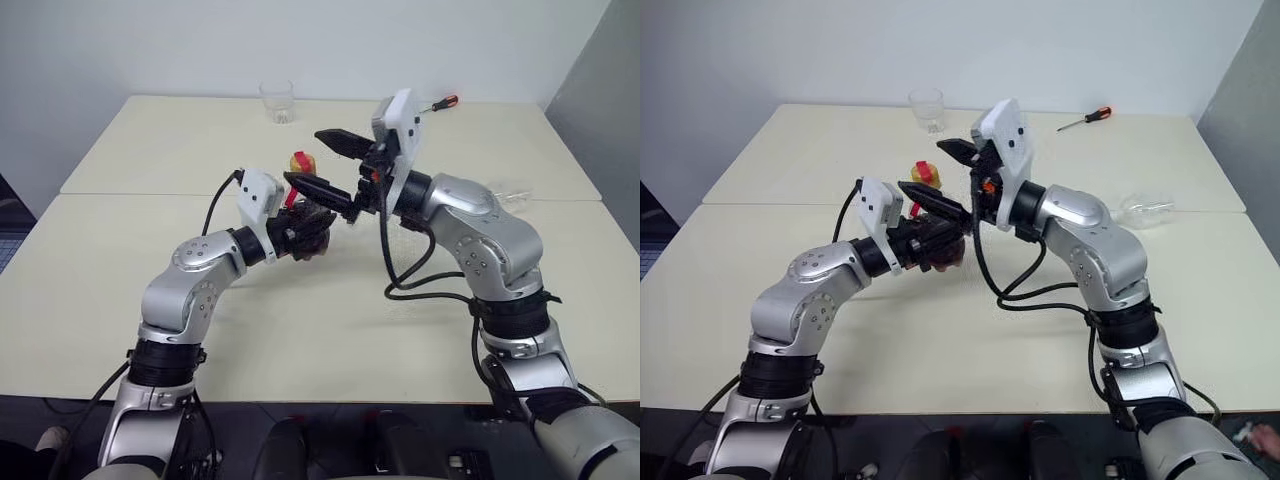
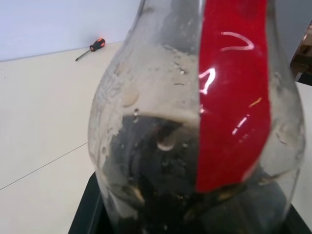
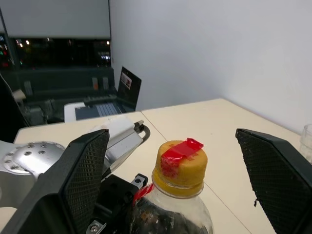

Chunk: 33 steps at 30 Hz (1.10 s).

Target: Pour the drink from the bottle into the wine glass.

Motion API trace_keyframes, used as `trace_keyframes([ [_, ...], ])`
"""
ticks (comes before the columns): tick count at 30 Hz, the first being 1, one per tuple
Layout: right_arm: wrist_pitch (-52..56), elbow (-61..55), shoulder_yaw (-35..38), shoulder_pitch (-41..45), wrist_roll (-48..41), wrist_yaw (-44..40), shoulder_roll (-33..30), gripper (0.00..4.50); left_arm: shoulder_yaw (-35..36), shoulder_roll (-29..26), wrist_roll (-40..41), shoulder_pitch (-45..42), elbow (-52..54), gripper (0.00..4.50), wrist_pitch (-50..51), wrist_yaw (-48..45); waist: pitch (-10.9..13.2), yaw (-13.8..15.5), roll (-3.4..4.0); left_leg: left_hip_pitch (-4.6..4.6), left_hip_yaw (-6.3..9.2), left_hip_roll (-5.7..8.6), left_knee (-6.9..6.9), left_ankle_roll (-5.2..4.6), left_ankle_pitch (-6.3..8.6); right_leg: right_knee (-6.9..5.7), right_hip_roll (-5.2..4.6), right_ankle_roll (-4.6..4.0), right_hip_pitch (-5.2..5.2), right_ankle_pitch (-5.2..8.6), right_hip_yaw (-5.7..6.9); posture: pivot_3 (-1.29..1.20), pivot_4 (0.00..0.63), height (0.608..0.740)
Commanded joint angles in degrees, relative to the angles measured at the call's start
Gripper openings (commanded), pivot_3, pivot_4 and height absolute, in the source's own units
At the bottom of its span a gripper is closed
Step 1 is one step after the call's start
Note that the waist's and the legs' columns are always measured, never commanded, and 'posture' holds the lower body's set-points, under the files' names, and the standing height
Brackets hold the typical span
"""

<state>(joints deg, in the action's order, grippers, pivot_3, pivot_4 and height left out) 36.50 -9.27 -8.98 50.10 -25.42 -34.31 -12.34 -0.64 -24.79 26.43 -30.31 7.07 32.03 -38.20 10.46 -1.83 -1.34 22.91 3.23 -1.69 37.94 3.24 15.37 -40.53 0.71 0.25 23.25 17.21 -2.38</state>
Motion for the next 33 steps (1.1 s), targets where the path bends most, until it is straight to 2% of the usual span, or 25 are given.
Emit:
trace_keyframes([
  [1,-1.4,-0.3,-0.3,2.0,1.8,0.8,0.6,4.44,0.6,0.2,-0.2,-1.3,2.2,1.97,-1.4,0.0,0.0,0.0,0.00,0.00,0.01,0.00,0.00,0.00,0.00,0.00,0.00,0.00,0.00,0.00,0.01,0.00,0.150,0.740],
  [20,-3.7,6.2,1.5,4.0,6.9,3.0,0.9,4.44,0.5,0.7,-0.4,-1.1,2.6,1.97,-1.7,-0.2,0.0,0.0,0.00,0.00,0.00,-0.01,-0.02,0.00,0.00,0.00,-0.02,-0.01,0.01,0.00,0.00,0.00,0.150,0.740],
  [33,-1.8,4.4,3.2,2.3,6.1,2.1,-3.6,4.44,0.7,0.8,-0.8,-1.2,1.6,1.97,-2.3,-0.8,0.0,0.0,0.00,0.01,-0.01,0.00,-0.01,0.00,0.00,0.00,-0.02,-0.01,0.01,0.00,0.00,0.00,0.150,0.740],
])
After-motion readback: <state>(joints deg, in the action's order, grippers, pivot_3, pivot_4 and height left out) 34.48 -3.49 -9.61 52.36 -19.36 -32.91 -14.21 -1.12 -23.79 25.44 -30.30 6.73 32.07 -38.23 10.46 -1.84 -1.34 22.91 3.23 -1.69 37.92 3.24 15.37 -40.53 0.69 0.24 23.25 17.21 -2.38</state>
